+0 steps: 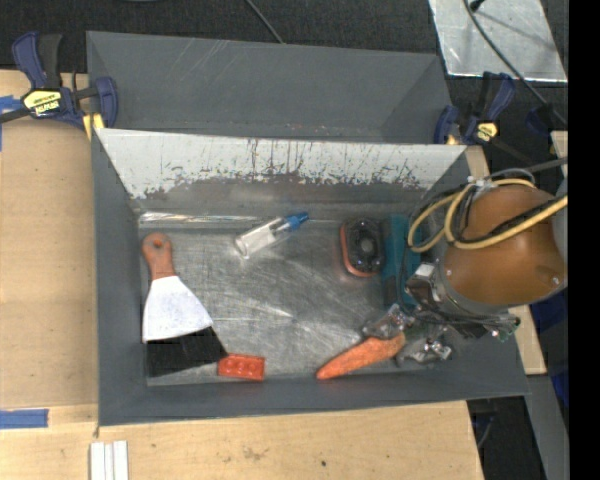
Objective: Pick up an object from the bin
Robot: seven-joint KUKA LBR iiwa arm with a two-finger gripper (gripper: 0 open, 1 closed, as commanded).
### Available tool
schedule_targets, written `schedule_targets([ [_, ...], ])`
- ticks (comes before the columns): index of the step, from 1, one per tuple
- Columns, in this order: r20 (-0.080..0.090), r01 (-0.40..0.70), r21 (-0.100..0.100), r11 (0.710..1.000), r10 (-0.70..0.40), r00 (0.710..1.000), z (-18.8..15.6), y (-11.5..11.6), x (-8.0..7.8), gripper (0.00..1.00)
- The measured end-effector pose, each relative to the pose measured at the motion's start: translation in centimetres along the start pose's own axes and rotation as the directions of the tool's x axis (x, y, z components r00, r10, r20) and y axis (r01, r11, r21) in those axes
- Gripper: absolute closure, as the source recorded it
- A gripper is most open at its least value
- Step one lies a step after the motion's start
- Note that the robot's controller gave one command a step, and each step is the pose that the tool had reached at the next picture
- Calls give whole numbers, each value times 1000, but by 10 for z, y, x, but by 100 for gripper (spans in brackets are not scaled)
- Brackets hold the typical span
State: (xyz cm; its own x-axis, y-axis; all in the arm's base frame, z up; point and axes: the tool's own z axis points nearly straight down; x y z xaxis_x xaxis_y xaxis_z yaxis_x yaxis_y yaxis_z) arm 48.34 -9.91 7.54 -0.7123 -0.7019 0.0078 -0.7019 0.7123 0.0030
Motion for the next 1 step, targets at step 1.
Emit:
schedule_targets([
  [1, 1, 0, 0, 1000, 0, 1000, -1, 0, 0, 100],
])
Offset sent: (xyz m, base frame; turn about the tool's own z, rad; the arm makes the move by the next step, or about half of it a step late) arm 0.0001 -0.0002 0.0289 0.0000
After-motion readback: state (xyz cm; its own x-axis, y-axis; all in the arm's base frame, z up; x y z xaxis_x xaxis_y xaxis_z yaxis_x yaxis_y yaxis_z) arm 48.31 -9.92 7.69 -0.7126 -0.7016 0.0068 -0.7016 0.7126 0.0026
